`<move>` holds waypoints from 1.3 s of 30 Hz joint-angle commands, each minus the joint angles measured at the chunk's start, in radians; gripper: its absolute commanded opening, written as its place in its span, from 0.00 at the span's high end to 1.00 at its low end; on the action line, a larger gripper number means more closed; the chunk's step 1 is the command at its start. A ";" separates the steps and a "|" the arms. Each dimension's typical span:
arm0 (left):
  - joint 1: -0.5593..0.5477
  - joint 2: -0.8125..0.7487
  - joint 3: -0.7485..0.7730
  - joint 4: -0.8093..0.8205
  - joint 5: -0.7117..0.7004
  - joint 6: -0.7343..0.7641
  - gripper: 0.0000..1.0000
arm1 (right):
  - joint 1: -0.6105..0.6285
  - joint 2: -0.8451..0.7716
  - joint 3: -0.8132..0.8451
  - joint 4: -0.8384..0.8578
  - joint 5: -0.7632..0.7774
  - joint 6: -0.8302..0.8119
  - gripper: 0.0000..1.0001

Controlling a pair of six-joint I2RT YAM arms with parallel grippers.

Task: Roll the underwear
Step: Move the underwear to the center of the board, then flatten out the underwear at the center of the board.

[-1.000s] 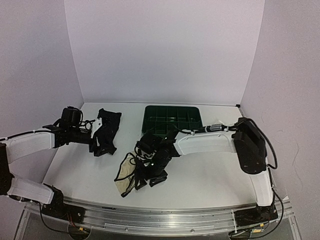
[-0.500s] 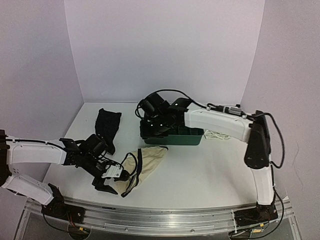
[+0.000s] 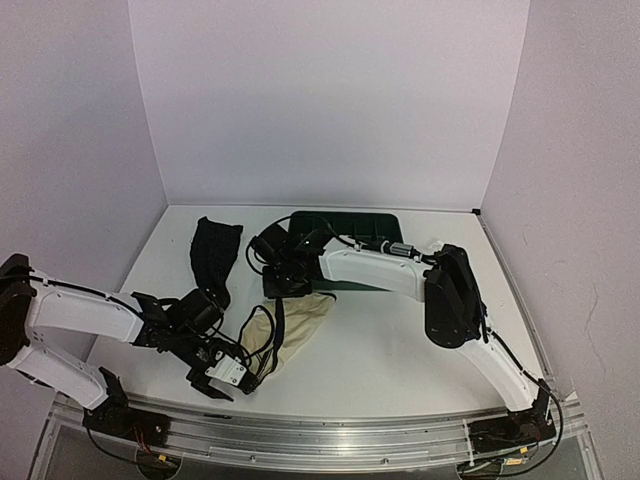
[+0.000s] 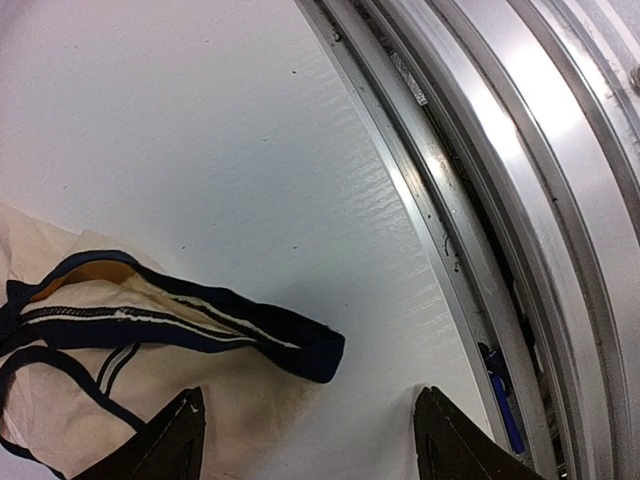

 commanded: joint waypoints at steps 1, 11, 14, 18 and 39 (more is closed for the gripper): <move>-0.018 0.040 -0.018 0.086 -0.022 0.036 0.29 | 0.005 0.045 0.062 0.001 0.041 0.028 0.64; -0.018 0.090 -0.018 0.136 -0.066 0.039 0.42 | 0.004 0.111 0.062 -0.008 0.038 0.007 0.67; -0.018 0.091 -0.021 0.130 -0.067 0.051 0.50 | 0.003 0.124 0.068 -0.011 0.046 0.006 0.73; -0.019 0.091 -0.018 0.135 -0.063 0.056 0.71 | 0.004 0.121 0.072 -0.011 0.065 -0.005 0.98; 0.228 -0.255 0.306 -0.272 0.105 -0.233 1.00 | 0.003 -0.644 -0.495 -0.012 -0.012 0.093 1.00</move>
